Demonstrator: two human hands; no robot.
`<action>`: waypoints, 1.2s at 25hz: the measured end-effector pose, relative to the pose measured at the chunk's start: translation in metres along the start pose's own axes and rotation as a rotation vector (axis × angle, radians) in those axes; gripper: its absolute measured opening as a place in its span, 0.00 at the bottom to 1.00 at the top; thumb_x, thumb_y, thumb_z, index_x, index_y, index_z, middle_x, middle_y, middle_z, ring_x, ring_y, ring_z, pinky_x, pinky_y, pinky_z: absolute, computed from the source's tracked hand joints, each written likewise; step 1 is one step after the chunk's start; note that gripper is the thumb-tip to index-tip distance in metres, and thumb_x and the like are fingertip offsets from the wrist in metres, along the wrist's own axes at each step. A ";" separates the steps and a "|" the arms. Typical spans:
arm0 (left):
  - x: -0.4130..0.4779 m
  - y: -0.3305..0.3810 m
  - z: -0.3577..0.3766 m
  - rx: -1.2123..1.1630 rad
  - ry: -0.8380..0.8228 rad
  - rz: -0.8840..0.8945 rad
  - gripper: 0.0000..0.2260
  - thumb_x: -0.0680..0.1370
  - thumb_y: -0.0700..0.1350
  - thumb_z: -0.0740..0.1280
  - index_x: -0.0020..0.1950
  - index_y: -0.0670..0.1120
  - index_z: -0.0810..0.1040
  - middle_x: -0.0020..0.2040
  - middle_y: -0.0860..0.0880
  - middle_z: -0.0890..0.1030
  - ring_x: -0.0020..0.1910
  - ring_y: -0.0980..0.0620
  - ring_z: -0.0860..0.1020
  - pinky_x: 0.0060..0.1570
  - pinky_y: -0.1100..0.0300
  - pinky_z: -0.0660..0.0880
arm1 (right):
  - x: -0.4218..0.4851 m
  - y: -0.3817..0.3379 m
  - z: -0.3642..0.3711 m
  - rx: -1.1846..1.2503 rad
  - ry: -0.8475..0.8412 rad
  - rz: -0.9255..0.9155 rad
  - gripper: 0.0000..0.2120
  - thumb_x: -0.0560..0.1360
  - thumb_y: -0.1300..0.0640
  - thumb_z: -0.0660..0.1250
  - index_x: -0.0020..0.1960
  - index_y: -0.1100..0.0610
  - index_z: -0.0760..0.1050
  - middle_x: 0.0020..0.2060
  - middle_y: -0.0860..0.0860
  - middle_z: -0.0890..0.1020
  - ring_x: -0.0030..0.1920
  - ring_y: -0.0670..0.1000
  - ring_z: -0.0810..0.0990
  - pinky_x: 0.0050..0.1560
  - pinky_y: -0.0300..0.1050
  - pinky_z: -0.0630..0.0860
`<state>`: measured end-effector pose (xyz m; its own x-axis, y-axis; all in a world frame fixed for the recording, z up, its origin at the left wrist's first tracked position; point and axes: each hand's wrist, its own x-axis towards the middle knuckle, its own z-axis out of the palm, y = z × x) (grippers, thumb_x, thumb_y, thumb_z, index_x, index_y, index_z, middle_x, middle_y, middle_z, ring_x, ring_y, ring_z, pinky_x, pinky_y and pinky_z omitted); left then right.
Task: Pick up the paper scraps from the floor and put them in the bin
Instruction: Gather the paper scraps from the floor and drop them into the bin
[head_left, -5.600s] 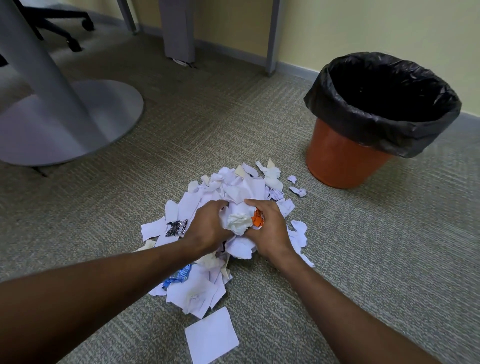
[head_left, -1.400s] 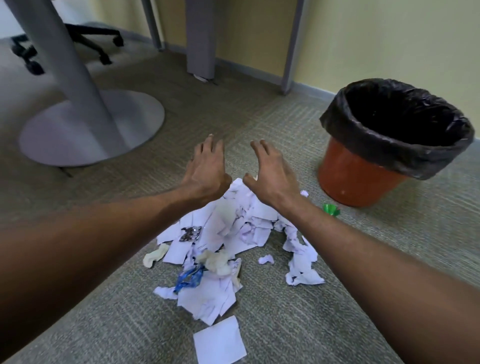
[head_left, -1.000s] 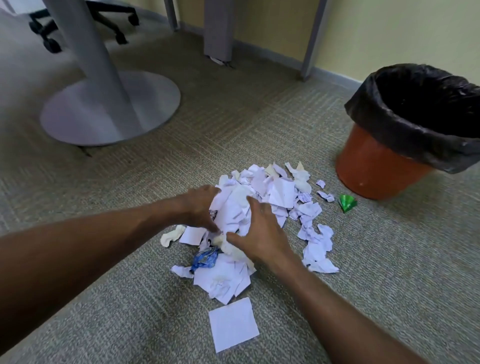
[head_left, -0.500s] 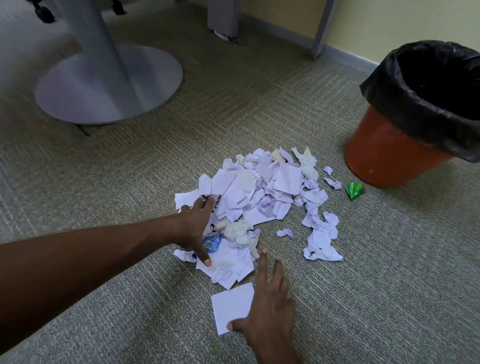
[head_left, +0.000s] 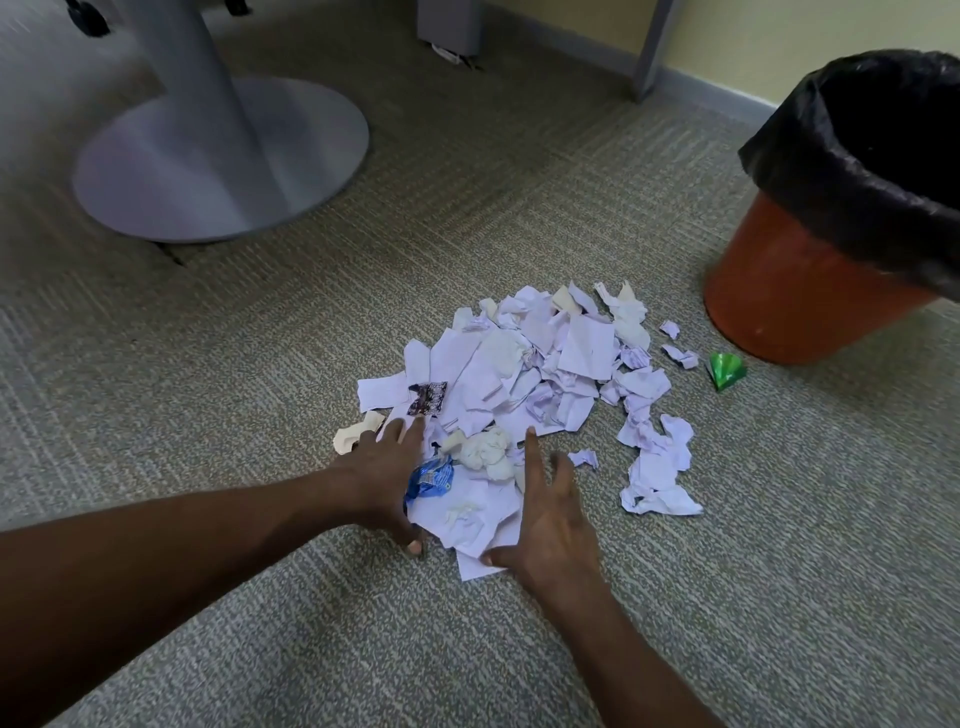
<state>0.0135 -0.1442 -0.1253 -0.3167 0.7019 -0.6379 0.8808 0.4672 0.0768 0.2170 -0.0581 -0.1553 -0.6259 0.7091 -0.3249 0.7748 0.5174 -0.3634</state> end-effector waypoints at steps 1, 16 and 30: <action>-0.002 0.003 0.001 0.007 0.014 0.001 0.70 0.57 0.65 0.81 0.81 0.45 0.37 0.81 0.42 0.48 0.77 0.36 0.56 0.72 0.44 0.65 | 0.005 0.001 0.000 0.015 -0.013 -0.027 0.72 0.59 0.40 0.83 0.79 0.43 0.30 0.79 0.57 0.47 0.79 0.59 0.59 0.65 0.54 0.76; 0.002 0.022 0.026 -0.249 0.226 0.025 0.56 0.62 0.48 0.83 0.80 0.44 0.52 0.73 0.41 0.58 0.70 0.38 0.69 0.66 0.48 0.73 | 0.030 -0.002 0.007 0.027 -0.076 -0.103 0.60 0.65 0.50 0.82 0.81 0.46 0.42 0.72 0.59 0.57 0.66 0.61 0.73 0.63 0.52 0.75; -0.007 0.038 0.034 -0.475 0.304 0.072 0.43 0.69 0.42 0.76 0.80 0.46 0.57 0.70 0.45 0.63 0.65 0.44 0.74 0.63 0.57 0.72 | 0.026 0.004 -0.001 0.494 -0.056 -0.091 0.33 0.69 0.55 0.79 0.70 0.47 0.67 0.59 0.50 0.67 0.52 0.43 0.75 0.48 0.28 0.70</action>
<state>0.0610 -0.1499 -0.1440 -0.4108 0.8312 -0.3745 0.6708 0.5538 0.4933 0.2044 -0.0370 -0.1644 -0.7032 0.6379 -0.3139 0.5904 0.2780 -0.7577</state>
